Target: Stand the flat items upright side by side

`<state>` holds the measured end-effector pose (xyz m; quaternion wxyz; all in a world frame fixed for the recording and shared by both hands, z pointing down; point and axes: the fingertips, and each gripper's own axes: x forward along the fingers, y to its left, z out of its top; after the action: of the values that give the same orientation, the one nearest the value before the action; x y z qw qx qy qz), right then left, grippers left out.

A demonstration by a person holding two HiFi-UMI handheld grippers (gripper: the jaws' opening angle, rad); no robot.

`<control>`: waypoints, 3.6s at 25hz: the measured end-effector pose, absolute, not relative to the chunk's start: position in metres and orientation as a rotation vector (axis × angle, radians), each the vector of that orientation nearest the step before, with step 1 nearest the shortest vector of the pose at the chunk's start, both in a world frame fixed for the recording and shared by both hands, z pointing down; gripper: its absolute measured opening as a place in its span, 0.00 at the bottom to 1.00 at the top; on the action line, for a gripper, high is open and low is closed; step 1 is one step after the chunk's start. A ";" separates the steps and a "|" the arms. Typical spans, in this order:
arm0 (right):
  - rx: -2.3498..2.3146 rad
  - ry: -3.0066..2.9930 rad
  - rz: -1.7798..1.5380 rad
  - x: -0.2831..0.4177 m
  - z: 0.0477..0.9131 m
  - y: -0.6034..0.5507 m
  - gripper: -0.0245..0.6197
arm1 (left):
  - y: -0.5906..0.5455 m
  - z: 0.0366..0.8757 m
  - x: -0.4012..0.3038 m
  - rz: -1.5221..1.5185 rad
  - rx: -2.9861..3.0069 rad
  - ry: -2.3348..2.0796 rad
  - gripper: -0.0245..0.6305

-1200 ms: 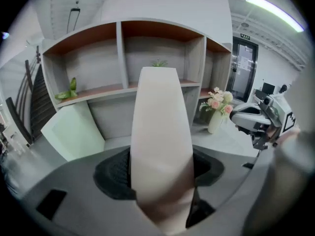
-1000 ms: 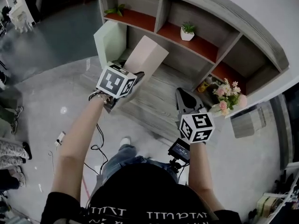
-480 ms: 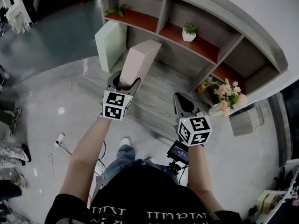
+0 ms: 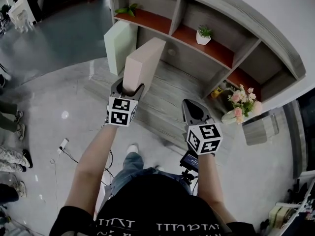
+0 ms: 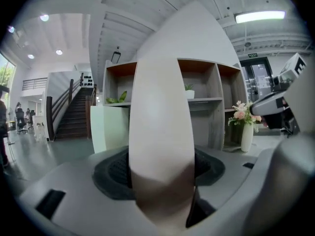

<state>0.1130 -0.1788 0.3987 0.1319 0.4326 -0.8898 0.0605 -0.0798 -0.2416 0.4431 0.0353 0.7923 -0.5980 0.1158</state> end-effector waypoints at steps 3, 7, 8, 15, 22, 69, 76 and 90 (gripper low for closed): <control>1.251 -2.575 0.182 0.110 0.402 -0.179 0.06 | -0.243 0.464 -0.089 0.403 2.360 -1.840 0.49; 1.267 -2.566 0.202 0.111 0.404 -0.181 0.06 | -0.246 0.494 -0.096 0.461 2.277 -1.831 0.49; 1.273 -2.563 0.208 0.111 0.405 -0.182 0.06 | -0.247 0.501 -0.098 0.472 2.258 -1.830 0.49; 1.326 -2.552 0.261 0.115 0.404 -0.197 0.06 | -0.264 0.515 -0.105 0.500 2.254 -1.819 0.50; 1.338 -2.543 0.268 0.098 0.407 -0.219 0.06 | -0.286 0.513 -0.115 0.479 2.280 -1.826 0.50; 1.344 -2.428 0.395 0.022 0.466 -0.280 0.06 | -0.423 0.535 -0.239 0.611 1.655 -2.165 0.74; 1.376 -2.396 0.421 0.029 0.473 -0.287 0.06 | -0.440 0.542 -0.237 0.587 1.431 -2.232 0.85; 1.385 -2.412 0.397 0.029 0.460 -0.300 0.06 | -0.437 0.546 -0.232 0.680 1.438 -2.186 0.88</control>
<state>0.0292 -0.2998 0.4603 0.1652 0.4860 -0.8468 0.1393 -0.2322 -0.4367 0.5461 0.2172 0.5191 -0.7894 0.2454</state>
